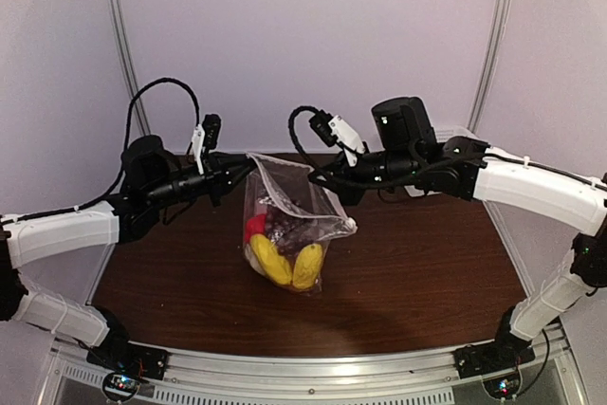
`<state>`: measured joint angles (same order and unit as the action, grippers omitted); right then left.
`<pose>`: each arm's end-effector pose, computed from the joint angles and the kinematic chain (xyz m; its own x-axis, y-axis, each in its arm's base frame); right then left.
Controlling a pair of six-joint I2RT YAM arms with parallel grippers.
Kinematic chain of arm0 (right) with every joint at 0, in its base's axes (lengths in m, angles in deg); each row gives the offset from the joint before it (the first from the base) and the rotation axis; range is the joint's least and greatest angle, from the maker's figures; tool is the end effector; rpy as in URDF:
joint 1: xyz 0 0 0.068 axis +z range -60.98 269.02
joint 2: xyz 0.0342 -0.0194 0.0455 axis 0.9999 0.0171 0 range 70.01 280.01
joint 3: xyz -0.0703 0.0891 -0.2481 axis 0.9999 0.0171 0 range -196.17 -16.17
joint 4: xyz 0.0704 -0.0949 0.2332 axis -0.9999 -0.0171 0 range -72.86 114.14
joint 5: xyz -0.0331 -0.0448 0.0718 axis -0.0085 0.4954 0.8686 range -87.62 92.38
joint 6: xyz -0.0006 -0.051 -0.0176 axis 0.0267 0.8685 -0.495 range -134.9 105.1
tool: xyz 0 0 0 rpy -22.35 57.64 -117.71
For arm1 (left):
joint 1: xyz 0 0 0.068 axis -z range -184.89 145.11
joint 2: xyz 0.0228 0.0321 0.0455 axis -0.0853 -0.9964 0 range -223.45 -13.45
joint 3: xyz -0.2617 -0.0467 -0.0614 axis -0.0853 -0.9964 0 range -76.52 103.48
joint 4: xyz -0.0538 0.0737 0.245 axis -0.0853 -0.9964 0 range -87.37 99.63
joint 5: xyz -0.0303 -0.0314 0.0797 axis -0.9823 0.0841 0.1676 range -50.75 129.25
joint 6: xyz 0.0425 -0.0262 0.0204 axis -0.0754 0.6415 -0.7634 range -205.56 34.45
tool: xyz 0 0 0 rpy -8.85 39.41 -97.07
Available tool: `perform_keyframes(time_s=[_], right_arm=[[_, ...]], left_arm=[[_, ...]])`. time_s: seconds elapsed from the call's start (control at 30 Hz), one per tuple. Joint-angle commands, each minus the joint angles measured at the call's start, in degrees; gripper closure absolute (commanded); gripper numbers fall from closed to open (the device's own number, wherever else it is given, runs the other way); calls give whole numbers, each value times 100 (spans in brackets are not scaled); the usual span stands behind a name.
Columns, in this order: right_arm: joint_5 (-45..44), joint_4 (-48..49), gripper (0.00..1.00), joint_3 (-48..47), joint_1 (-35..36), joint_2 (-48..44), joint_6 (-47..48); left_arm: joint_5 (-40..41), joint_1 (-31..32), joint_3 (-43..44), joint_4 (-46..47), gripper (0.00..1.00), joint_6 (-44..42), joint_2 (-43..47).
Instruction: Open the zip-top bag and remove the fake food
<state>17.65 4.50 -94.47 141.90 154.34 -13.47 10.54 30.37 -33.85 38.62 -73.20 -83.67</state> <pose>0.1986 0.2779 0.3632 -0.2385 -0.3551 -0.9039 -0.9187 0.3841 0.0915 0.2194 -0.1760 0.3045 -0.1721 -0.1082 -0.9791 0.8821 0.4256 -0.2020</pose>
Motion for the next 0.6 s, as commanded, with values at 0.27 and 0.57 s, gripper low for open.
perform_keyframes(time_s=[0.27,0.57], right_arm=[[566,702,100,-410,-59,632,-1036],[702,1433,100,-369,-35,911,-1650]], left_arm=[[1183,-336,339,-716,49,1521,12],[1890,-163,-714,-1832,34,3111,1843]])
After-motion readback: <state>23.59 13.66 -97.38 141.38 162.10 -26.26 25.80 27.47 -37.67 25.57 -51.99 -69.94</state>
